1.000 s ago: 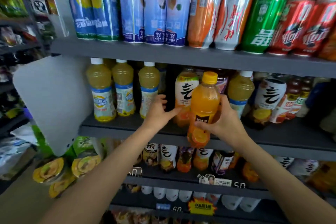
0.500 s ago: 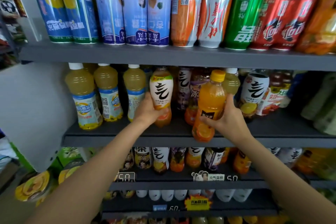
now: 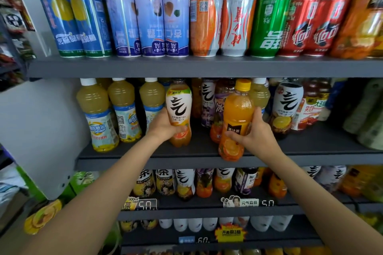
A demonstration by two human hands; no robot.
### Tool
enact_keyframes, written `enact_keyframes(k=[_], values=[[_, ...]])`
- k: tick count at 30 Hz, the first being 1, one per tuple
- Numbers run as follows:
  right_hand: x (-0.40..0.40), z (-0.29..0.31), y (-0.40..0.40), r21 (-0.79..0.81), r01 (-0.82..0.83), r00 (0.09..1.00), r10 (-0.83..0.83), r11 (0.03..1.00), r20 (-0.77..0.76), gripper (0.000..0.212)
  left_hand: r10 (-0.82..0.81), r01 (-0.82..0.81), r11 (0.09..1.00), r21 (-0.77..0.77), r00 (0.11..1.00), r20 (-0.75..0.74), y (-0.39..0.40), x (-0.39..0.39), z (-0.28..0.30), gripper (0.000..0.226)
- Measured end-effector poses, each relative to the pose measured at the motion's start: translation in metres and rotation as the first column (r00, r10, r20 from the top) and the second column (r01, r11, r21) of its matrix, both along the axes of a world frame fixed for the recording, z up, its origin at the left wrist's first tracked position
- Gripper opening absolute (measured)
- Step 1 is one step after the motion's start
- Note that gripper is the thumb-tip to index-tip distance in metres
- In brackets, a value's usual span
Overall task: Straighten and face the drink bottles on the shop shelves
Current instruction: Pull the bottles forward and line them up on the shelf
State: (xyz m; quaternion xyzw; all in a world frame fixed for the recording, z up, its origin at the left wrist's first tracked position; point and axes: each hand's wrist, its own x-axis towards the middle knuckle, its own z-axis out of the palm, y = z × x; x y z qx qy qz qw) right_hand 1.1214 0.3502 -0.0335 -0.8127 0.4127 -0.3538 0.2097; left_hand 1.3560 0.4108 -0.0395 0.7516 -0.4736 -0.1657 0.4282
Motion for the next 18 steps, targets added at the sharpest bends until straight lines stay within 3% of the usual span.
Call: enact_keyframes(k=[9,18], values=[[0.002,-0.001,0.000,0.014,0.005,1.000,-0.006,1.000,0.029,0.071,0.000,-0.009,0.997,0.080,0.994,0.108,-0.016,-0.024,0.001,0.072],[0.004,-0.001,0.002,0.026,0.028,0.999,-0.029,0.999,0.029,0.070,0.022,-0.028,0.997,0.069,0.995,0.093,-0.035,-0.046,0.000,0.066]])
